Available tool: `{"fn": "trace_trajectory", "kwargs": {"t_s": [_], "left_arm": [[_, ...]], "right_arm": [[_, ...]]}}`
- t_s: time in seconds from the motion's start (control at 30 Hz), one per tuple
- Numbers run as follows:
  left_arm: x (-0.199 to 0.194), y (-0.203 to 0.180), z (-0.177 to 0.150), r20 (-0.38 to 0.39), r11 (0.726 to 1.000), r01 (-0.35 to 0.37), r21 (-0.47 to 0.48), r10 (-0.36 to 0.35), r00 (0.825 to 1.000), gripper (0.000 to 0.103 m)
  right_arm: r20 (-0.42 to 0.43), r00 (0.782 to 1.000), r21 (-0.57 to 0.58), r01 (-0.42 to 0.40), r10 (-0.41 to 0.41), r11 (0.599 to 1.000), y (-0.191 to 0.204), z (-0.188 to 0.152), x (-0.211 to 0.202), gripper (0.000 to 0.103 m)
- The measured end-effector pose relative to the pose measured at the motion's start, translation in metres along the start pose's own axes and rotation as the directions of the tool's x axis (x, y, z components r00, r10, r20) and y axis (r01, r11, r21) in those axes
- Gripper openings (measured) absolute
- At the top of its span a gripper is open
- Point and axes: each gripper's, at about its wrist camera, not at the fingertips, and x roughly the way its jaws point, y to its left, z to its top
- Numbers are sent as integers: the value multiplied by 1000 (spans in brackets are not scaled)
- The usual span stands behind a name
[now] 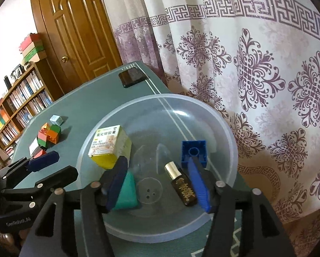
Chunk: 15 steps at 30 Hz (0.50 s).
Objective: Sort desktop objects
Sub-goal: 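Open the left tool to drop the soap box while the right tool drops the bottle into the bowl, then move both tools back over the table toward the red brick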
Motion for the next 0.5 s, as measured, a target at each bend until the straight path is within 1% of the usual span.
{"fn": "trace_trajectory", "kwargs": {"t_s": [0.1, 0.3, 0.5], "left_arm": [[-4, 12, -2, 6, 999, -19, -28, 19, 1000, 73], [-11, 35, -5, 18, 996, -52, -79, 53, 998, 73], [-20, 56, -11, 29, 988, -93, -123, 97, 995, 73]], "right_arm": [[19, 1000, -8, -4, 4, 1000, 7, 0, -3, 74], [38, 999, -37, -17, 18, 999, 23, 2, -4, 77], [44, 998, -61, -43, 46, 997, 42, 5, 0, 78]]}}
